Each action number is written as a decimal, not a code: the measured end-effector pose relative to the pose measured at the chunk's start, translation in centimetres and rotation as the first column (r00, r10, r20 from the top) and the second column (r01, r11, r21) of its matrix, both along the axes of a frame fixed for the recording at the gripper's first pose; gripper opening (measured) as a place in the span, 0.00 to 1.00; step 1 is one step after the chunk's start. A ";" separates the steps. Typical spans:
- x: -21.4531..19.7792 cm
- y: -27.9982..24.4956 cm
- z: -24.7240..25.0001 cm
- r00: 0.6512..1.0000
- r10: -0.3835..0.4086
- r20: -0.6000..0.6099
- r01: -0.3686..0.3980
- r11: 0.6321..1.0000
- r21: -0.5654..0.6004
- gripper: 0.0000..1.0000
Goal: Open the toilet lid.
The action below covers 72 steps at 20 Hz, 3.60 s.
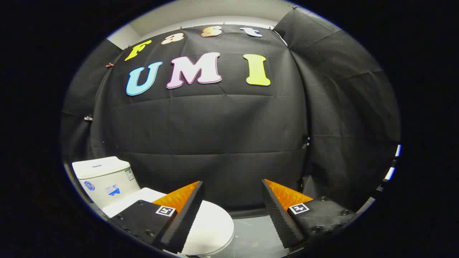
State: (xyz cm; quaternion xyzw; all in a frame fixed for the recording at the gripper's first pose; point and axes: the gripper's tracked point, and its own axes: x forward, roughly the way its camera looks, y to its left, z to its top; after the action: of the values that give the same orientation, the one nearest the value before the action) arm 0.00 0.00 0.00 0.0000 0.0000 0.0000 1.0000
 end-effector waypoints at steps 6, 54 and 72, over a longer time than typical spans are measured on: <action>0.0 -0.1 0.0 1.000 -0.002 0.004 0.002 1.000 -0.005 0.98; -4.0 1.0 -2.5 0.995 0.031 -0.097 -0.024 0.997 0.075 0.99; -9.7 1.6 -19.9 0.850 0.175 -0.498 0.147 0.827 0.542 0.95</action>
State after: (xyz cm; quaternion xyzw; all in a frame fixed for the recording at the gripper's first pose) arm -9.70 1.59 -19.89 0.2937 0.2742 0.0078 0.9157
